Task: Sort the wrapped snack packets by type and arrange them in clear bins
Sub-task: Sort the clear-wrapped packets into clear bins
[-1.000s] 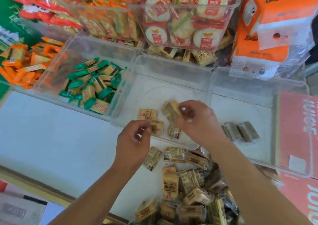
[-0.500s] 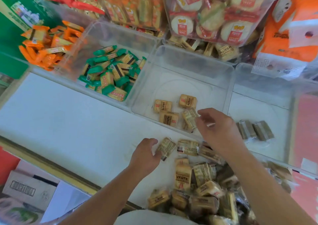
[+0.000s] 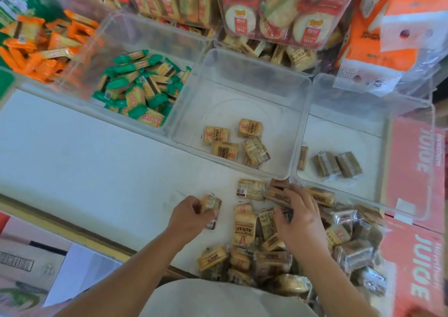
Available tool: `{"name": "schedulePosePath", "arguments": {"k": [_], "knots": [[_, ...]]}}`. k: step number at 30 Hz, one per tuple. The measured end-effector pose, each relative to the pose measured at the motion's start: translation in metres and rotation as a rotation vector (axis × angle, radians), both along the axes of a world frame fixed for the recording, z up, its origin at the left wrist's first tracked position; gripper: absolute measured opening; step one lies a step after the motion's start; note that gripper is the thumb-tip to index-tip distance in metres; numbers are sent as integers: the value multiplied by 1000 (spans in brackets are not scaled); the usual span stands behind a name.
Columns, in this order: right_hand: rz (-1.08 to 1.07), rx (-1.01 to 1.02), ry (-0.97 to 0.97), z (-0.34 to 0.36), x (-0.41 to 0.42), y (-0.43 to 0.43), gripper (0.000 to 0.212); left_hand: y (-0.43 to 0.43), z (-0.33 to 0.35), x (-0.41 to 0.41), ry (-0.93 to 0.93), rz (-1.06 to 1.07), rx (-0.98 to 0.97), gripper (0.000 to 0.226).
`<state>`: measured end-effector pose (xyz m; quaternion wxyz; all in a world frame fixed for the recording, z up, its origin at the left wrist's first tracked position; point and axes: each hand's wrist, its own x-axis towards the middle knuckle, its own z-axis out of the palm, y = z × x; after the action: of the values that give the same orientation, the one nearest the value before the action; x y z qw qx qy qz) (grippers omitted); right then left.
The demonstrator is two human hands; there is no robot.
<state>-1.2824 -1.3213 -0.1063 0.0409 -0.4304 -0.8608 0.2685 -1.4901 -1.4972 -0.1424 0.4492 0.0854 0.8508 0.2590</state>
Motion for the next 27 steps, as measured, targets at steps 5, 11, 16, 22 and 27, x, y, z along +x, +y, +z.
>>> {"name": "schedulePosePath", "arguments": {"k": [5, 11, 16, 22, 27], "knots": [[107, -291, 103, 16, 3, 9, 43, -13, 15, 11, -58, 172, 110, 20], [-91, -140, 275, 27, 30, 13, 20, -10, 6, 13, 220, -154, -113, 46], [-103, -41, 283, 32, 38, 24, 20, 50, 32, 50, 480, -524, 360, 50], [-237, -455, 216, 49, 43, 38, 16, 117, 17, 77, 576, -900, 430, 75], [-285, -524, 224, 43, 53, 54, 16, 126, 10, 85, 688, -973, 281, 73]]}}
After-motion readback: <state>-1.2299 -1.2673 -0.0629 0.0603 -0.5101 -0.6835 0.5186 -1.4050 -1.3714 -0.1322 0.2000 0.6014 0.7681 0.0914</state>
